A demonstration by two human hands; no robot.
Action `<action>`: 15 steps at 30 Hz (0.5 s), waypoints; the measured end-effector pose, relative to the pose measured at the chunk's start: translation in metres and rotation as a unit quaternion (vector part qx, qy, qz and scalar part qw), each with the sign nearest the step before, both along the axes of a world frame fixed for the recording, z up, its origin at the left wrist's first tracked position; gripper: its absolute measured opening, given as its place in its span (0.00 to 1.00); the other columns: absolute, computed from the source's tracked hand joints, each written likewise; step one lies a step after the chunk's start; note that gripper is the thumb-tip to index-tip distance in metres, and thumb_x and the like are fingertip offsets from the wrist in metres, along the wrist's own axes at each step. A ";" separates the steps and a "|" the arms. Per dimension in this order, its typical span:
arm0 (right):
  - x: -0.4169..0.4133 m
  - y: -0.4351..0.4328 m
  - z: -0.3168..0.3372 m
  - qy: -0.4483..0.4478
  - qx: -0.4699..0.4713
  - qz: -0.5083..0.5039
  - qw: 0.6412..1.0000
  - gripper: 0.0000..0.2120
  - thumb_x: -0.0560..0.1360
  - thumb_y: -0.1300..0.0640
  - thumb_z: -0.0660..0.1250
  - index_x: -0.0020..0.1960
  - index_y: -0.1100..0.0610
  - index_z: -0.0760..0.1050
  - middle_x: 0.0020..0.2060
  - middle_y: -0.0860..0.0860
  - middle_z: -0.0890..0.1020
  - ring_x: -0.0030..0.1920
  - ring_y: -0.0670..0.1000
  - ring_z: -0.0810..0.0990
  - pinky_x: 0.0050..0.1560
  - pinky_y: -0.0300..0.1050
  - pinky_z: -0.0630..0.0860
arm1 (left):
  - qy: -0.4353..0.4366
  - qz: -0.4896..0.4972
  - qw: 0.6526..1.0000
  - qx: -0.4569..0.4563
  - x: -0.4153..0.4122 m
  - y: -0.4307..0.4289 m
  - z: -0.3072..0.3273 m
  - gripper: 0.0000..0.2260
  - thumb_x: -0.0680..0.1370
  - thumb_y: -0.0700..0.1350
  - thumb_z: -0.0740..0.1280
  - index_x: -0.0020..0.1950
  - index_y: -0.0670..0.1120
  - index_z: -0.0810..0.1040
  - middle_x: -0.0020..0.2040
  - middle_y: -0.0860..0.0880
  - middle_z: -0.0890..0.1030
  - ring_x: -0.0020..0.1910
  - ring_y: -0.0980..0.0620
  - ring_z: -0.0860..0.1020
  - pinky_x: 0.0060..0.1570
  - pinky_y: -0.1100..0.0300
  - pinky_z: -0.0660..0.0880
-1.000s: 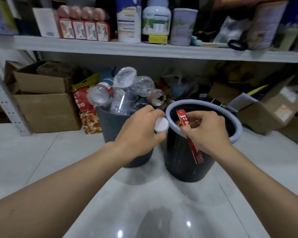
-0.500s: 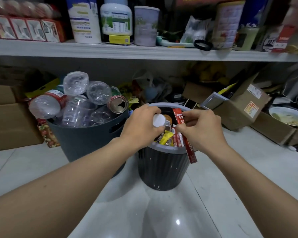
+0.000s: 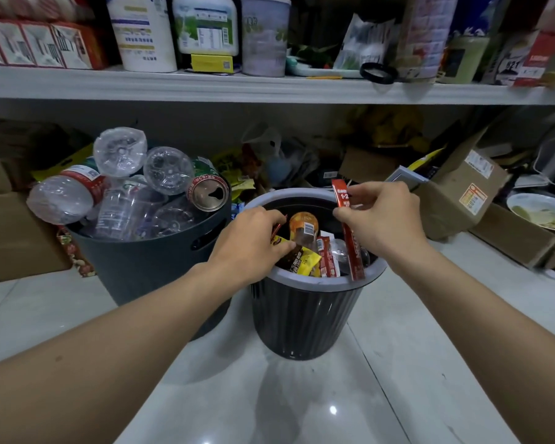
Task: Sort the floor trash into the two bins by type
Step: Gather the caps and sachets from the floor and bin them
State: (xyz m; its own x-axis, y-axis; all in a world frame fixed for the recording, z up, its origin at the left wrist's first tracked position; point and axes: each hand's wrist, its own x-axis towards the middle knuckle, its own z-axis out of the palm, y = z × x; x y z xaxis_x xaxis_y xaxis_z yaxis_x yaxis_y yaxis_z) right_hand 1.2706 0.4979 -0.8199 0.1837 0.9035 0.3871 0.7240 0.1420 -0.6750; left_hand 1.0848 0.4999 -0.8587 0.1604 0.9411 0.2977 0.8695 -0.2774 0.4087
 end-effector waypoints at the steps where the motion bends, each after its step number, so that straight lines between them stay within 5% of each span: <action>1: -0.001 0.005 0.002 0.006 0.001 -0.005 1.000 0.18 0.72 0.53 0.74 0.60 0.55 0.80 0.52 0.49 0.83 0.50 0.46 0.78 0.50 0.42 0.76 | 0.004 0.001 1.000 0.002 0.000 -0.001 0.002 0.22 0.75 0.56 0.70 0.67 0.50 0.75 0.61 0.50 0.77 0.60 0.50 0.75 0.57 0.49 0.75; 7: -0.012 0.033 -0.009 0.033 -0.034 -0.010 0.999 0.18 0.73 0.54 0.74 0.61 0.58 0.80 0.55 0.53 0.82 0.54 0.50 0.79 0.53 0.43 0.76 | 0.019 0.001 1.000 0.001 -0.003 -0.011 0.010 0.21 0.76 0.56 0.67 0.67 0.49 0.74 0.62 0.50 0.77 0.61 0.50 0.74 0.57 0.49 0.75; 11: -0.018 0.022 -0.017 -0.037 -0.076 0.024 0.996 0.22 0.76 0.50 0.70 0.66 0.58 0.75 0.58 0.54 0.81 0.43 0.46 0.78 0.48 0.39 0.72 | 0.035 0.000 0.999 -0.004 -0.008 -0.023 0.016 0.18 0.78 0.55 0.65 0.65 0.48 0.76 0.62 0.49 0.77 0.61 0.49 0.74 0.57 0.49 0.74; 15: -0.029 -0.015 -0.015 -0.211 -0.063 0.089 0.971 0.20 0.80 0.48 0.61 0.70 0.54 0.70 0.64 0.52 0.77 0.63 0.53 0.75 0.60 0.50 0.74 | 0.078 -0.001 0.996 0.042 -0.019 -0.044 0.024 0.17 0.81 0.53 0.60 0.64 0.46 0.76 0.63 0.49 0.77 0.63 0.48 0.73 0.61 0.51 0.71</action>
